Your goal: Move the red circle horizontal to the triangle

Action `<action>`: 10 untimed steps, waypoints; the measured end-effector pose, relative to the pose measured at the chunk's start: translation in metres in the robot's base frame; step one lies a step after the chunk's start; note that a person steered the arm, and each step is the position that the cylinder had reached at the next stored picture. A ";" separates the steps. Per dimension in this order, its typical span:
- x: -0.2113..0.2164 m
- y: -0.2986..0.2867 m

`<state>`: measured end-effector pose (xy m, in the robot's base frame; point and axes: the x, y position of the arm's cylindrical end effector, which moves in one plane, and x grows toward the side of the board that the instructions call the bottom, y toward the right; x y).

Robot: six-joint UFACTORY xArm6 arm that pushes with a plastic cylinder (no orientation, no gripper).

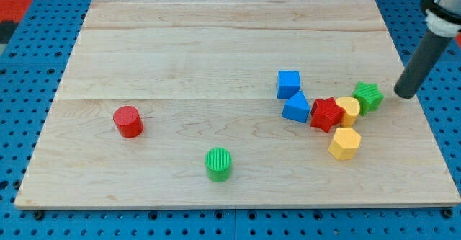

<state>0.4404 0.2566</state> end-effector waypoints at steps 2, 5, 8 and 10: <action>-0.001 -0.044; 0.029 -0.067; -0.049 -0.130; -0.056 -0.160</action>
<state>0.3847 0.0963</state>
